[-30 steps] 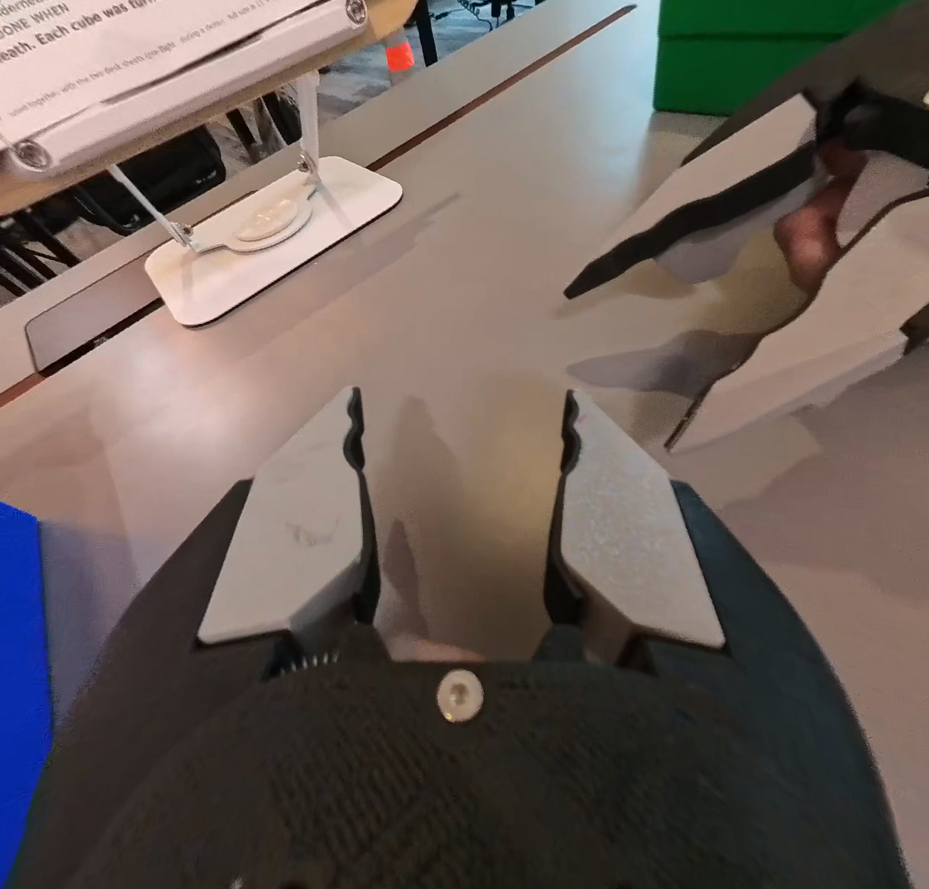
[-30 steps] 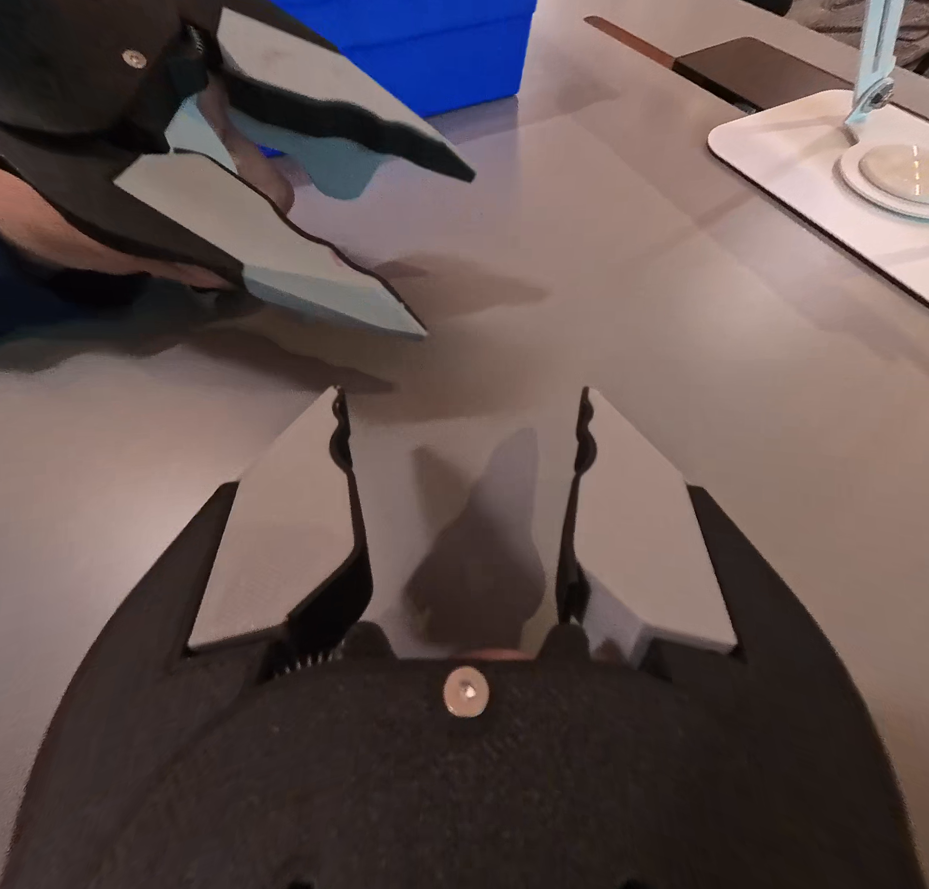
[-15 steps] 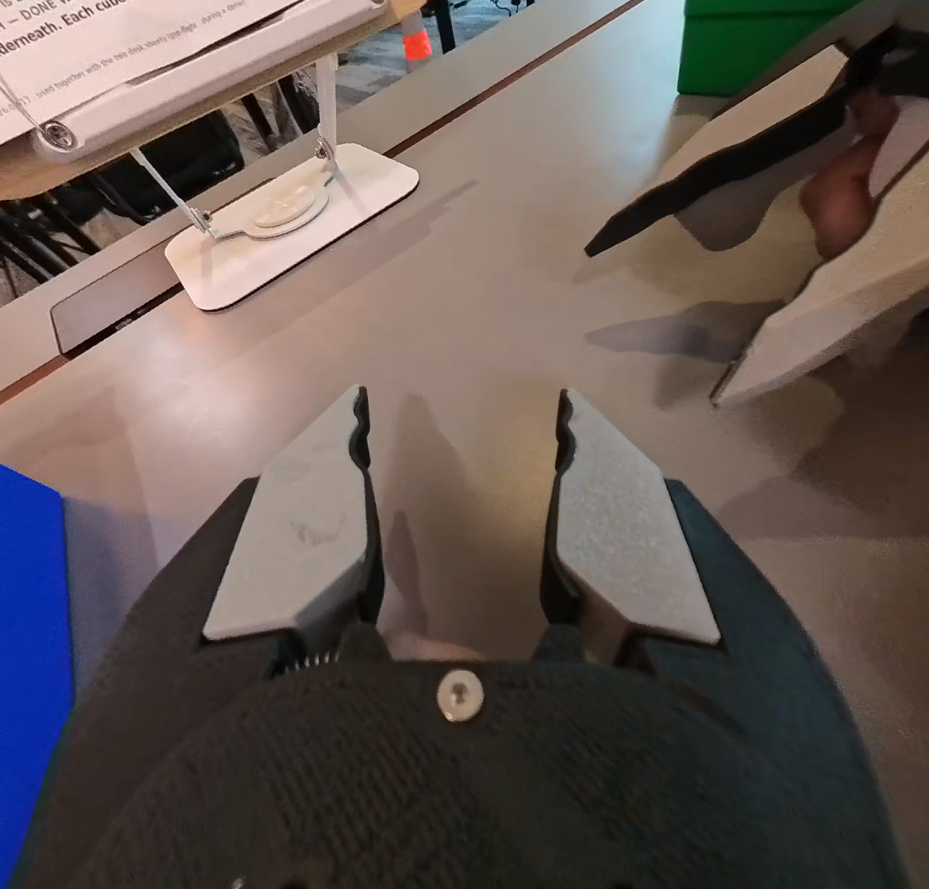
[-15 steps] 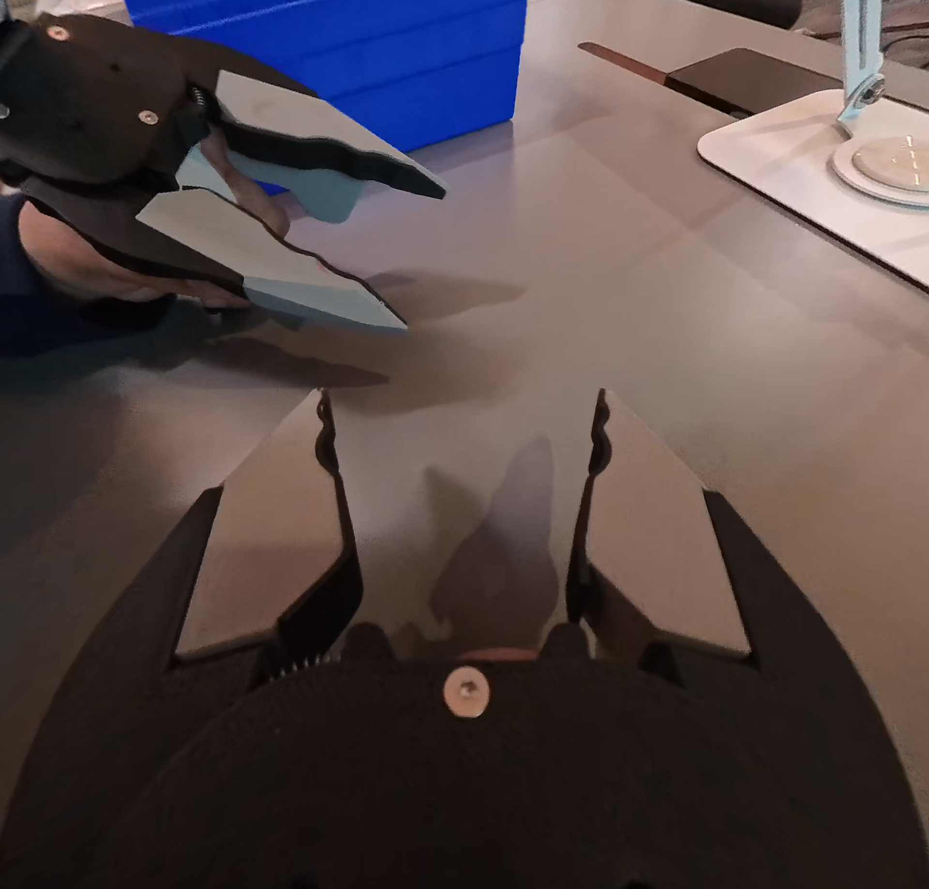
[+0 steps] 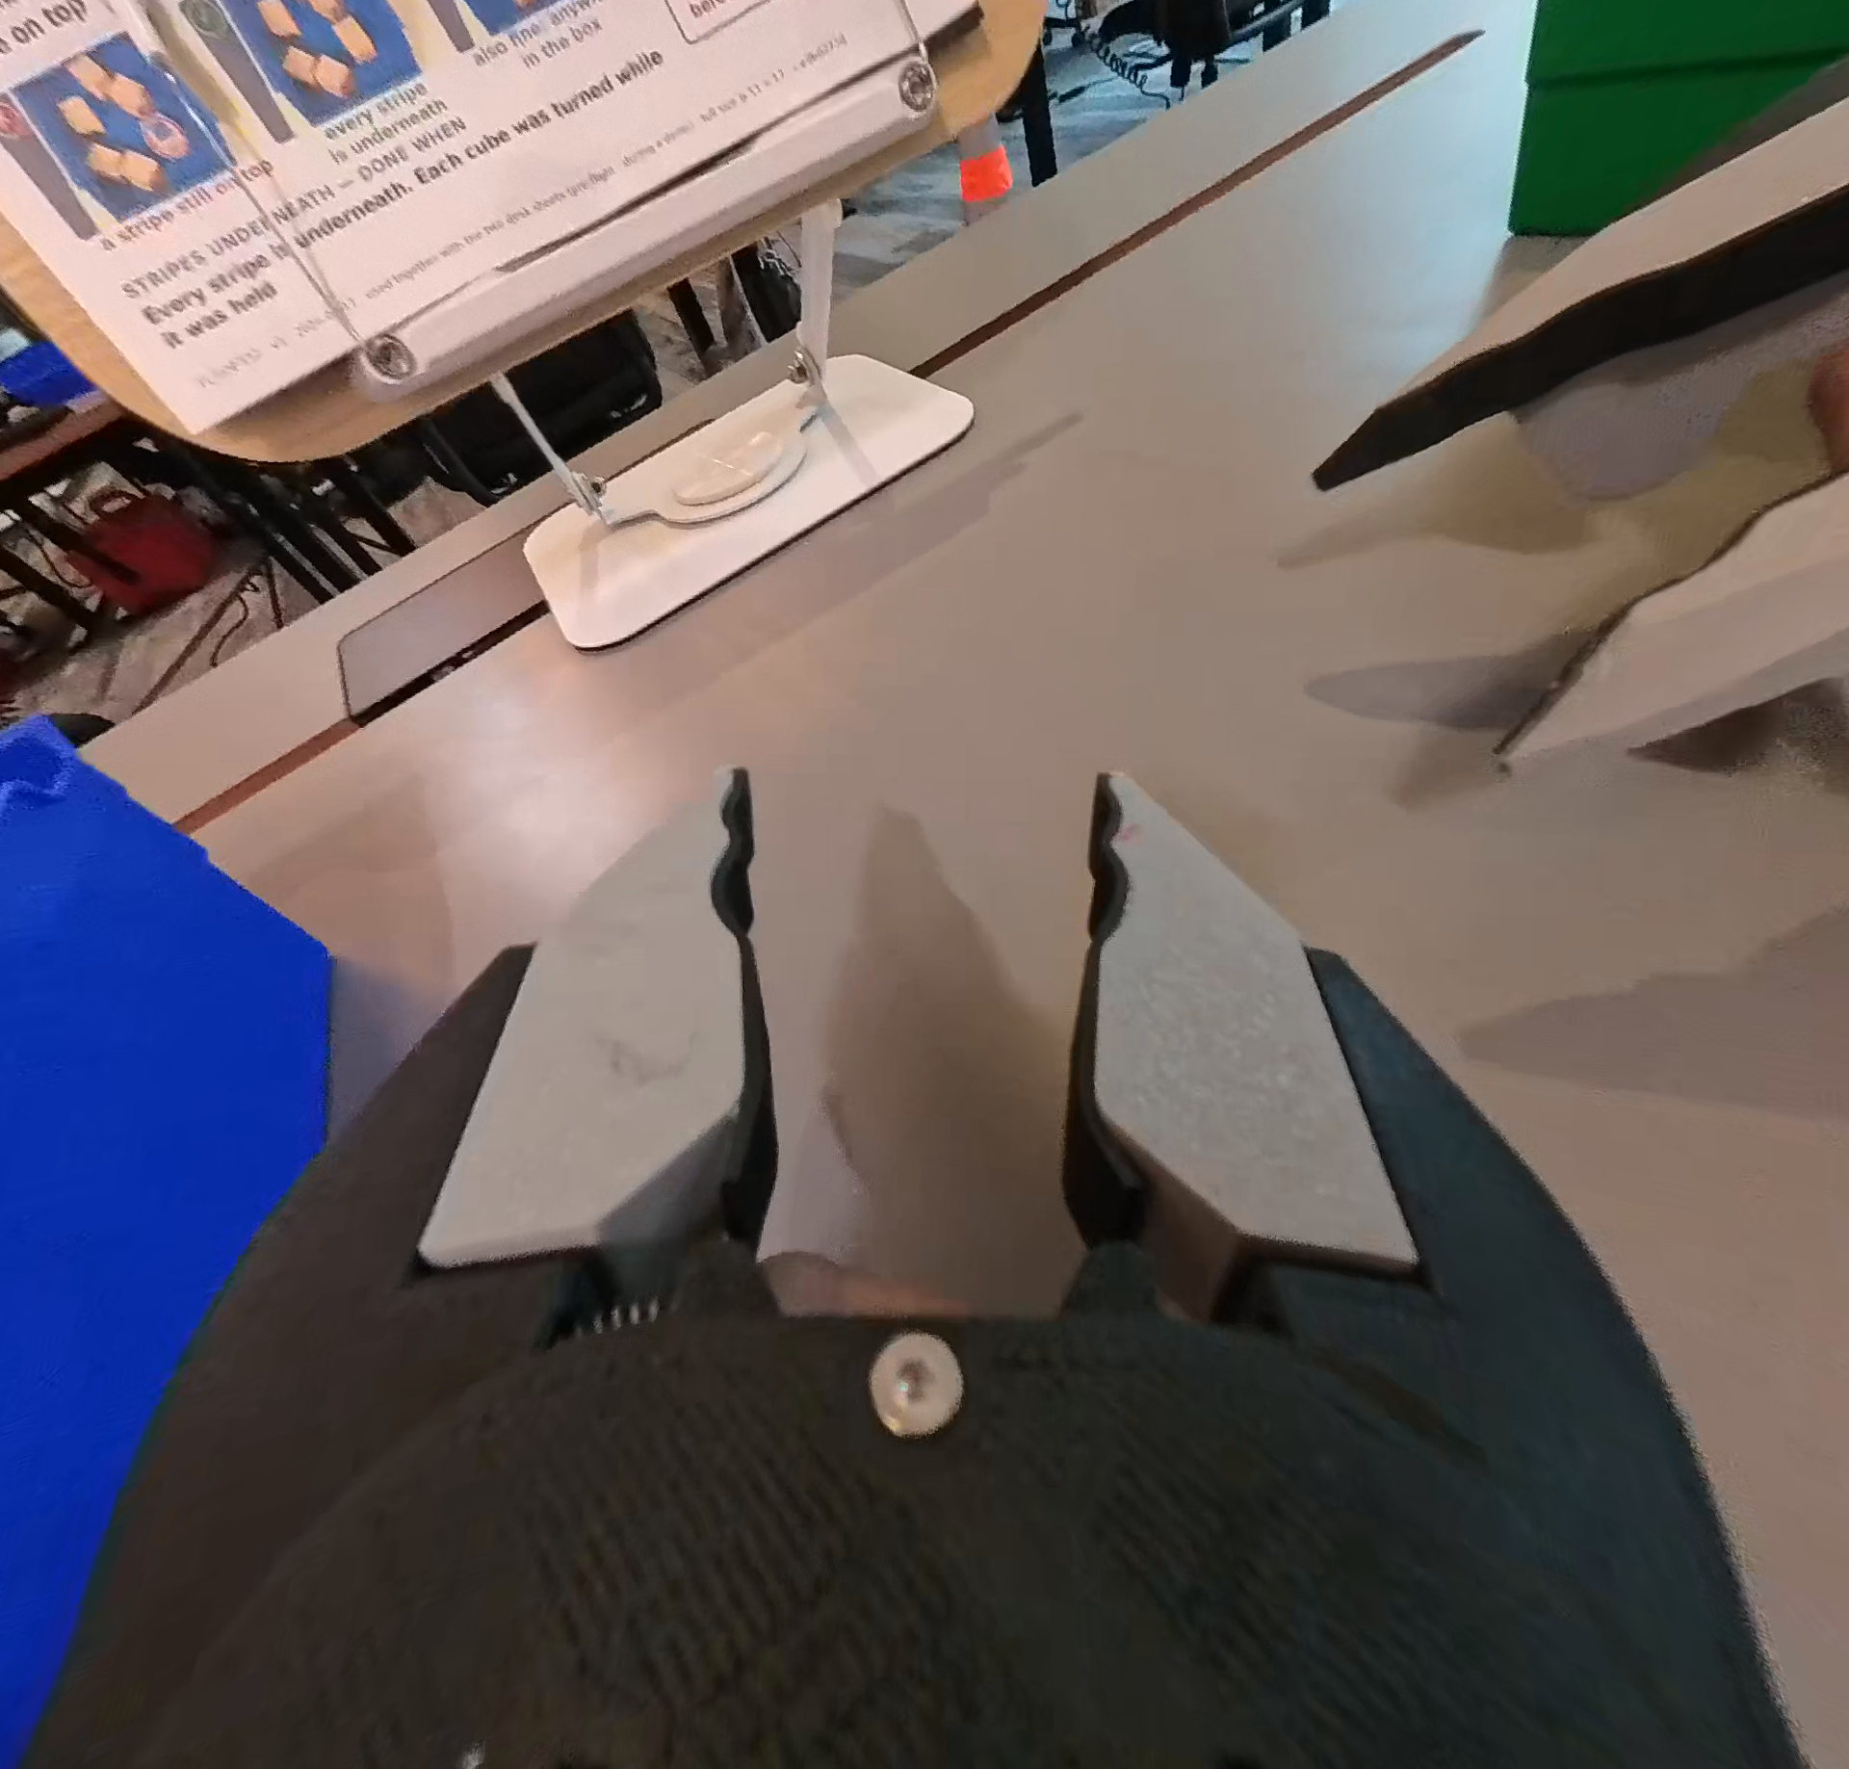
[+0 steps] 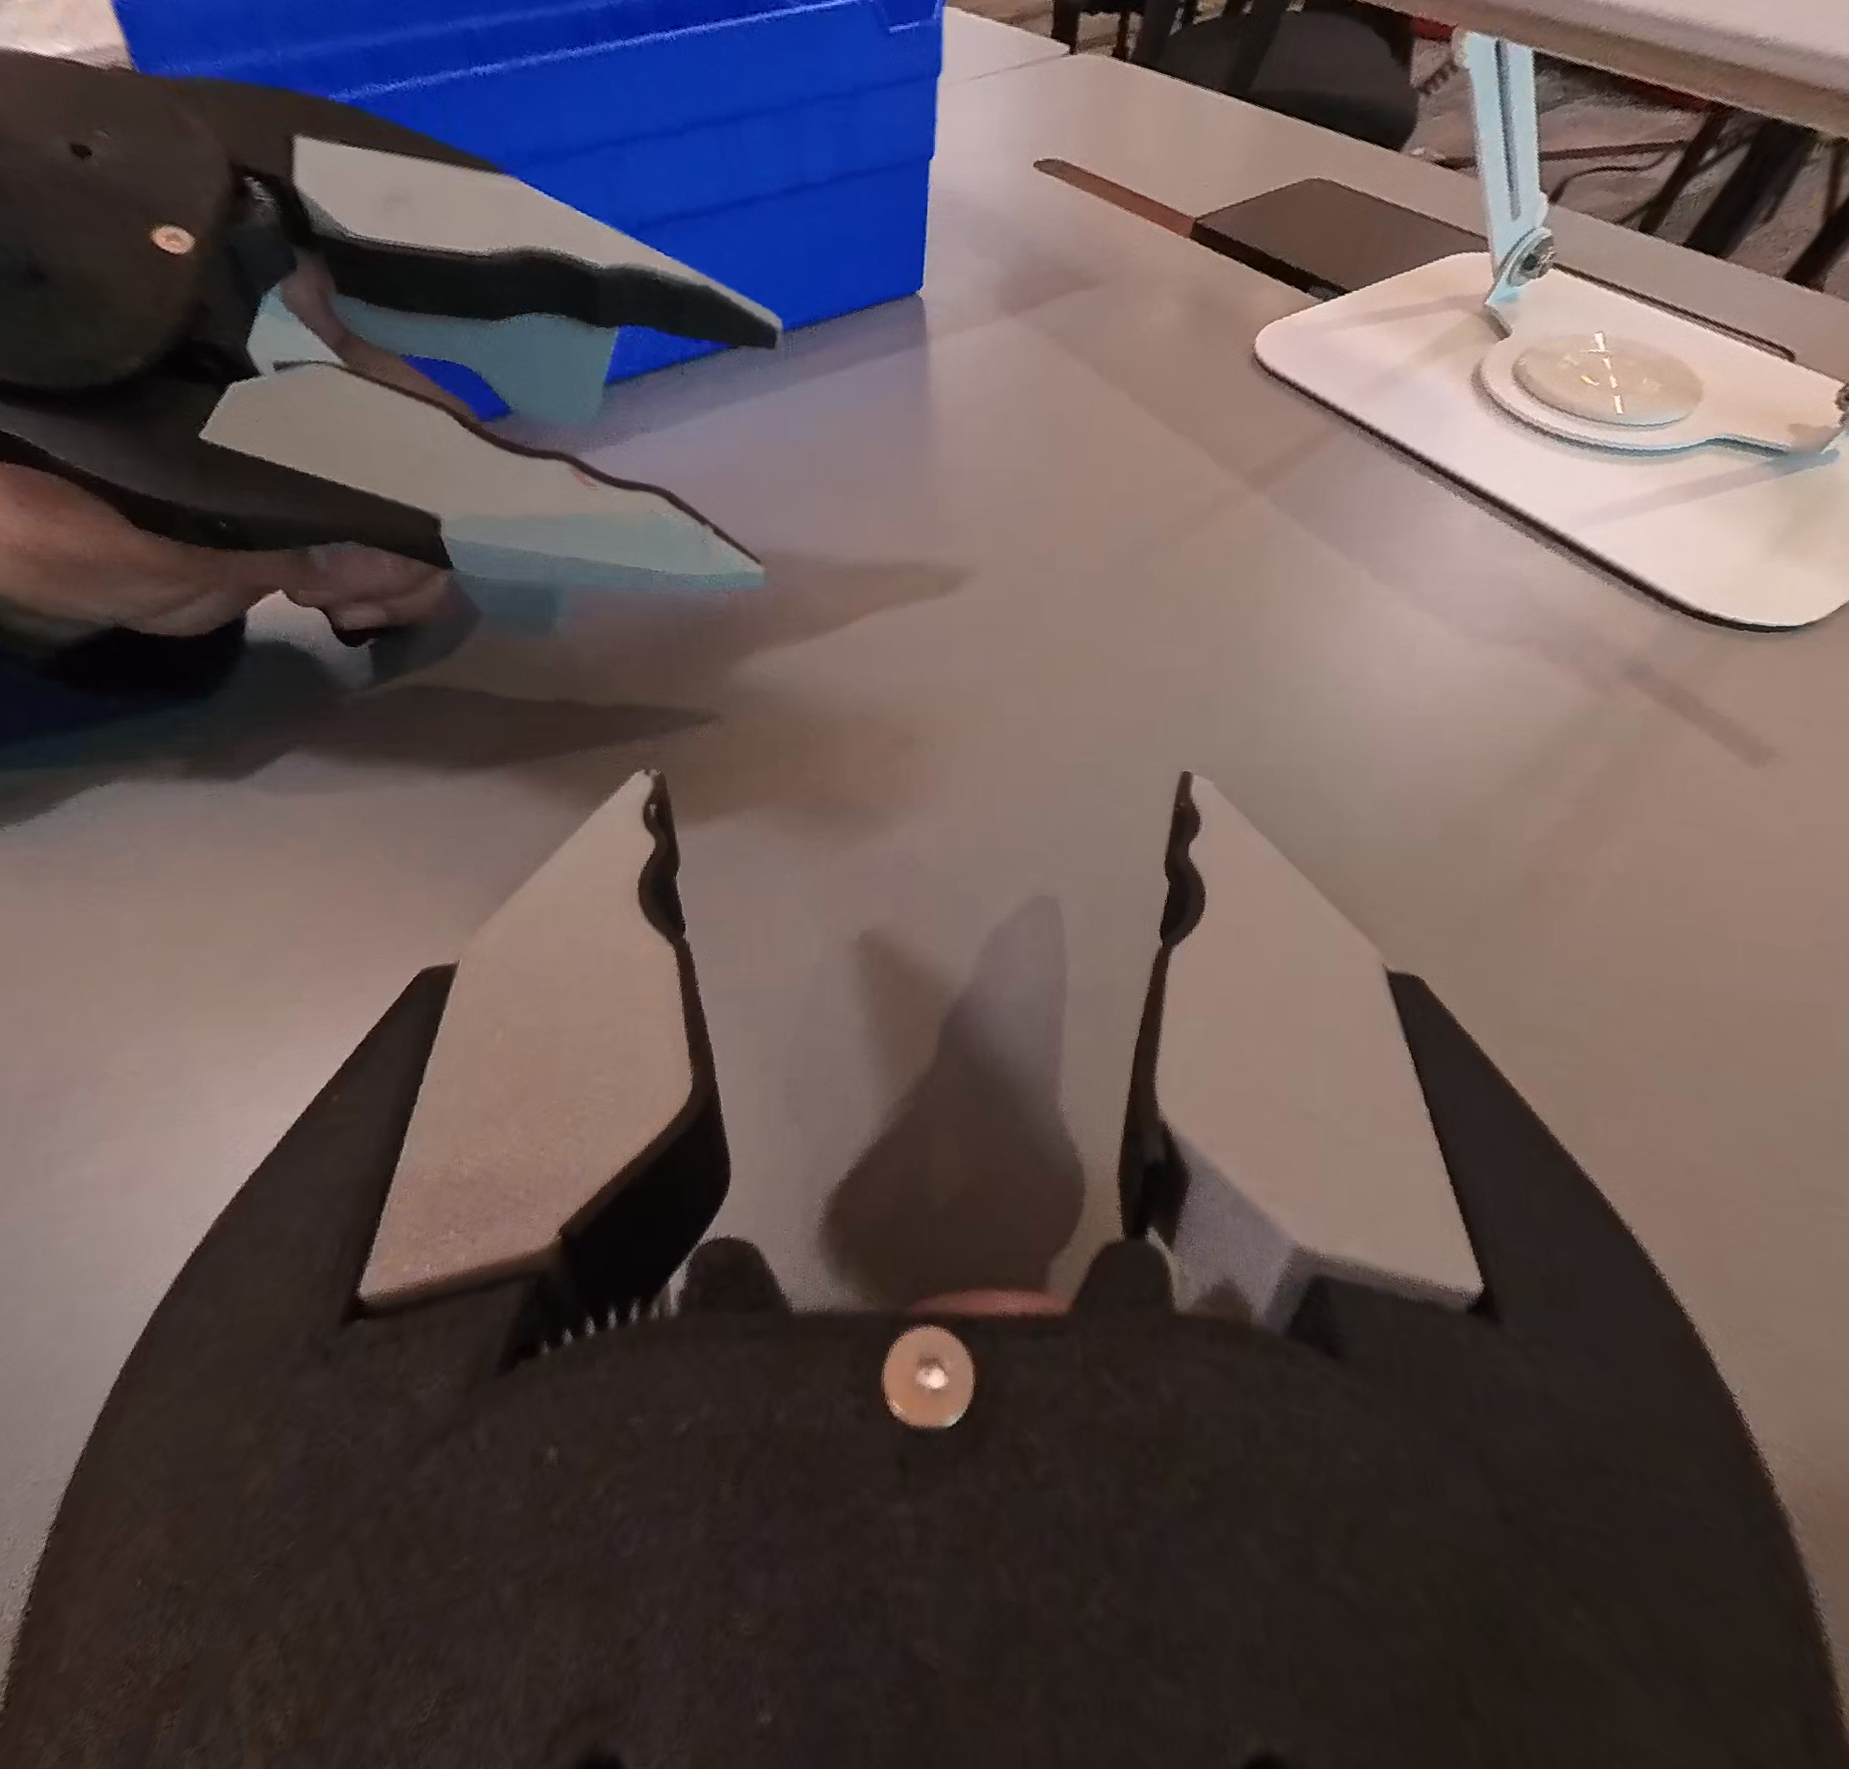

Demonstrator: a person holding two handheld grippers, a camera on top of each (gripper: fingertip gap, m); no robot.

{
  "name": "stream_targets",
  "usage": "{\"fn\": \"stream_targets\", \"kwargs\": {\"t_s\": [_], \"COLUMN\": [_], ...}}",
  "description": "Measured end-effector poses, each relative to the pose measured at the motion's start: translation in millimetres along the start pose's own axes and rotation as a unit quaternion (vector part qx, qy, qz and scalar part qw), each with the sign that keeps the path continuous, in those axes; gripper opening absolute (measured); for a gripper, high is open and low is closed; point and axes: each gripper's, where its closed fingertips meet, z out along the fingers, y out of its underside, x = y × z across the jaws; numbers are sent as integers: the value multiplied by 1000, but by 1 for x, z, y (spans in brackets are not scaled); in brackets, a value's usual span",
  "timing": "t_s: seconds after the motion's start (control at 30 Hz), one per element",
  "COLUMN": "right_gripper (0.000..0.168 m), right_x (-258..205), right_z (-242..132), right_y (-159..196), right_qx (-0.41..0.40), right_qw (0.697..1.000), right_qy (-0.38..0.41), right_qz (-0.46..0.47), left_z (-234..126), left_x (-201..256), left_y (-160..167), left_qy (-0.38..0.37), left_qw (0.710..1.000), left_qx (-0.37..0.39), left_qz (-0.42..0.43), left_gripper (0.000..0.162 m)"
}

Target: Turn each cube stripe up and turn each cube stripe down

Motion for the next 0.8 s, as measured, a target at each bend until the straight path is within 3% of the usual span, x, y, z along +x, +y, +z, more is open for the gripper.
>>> {"fn": "stream_targets", "kwargs": {"t_s": [0.13, 0.33, 0.53, 0.8], "right_gripper": [93, 85, 81, 79], "right_x": [5, 18, 37, 56], "right_z": [-2, -2, -5, 9], "right_y": [-4, -4, -5, -8], "right_qx": [13, 12, 12, -4], "right_qw": [1000, 998, 993, 985], "right_qy": [13, 61, 116, 154], "right_qz": [5, -13, -37, -71], "left_z": [1, -5, 10, 33], "left_x": [-16, -37, -43, -13], "left_y": [-2, -1, -8, -17], "left_qy": [-32, -64, -66, 32], "left_qw": [999, 995, 992, 996], "left_qx": [11, 24, 38, 31], "left_qz": [2, -79, -103, -74], "left_gripper": [61, 61, 70, 85]}}
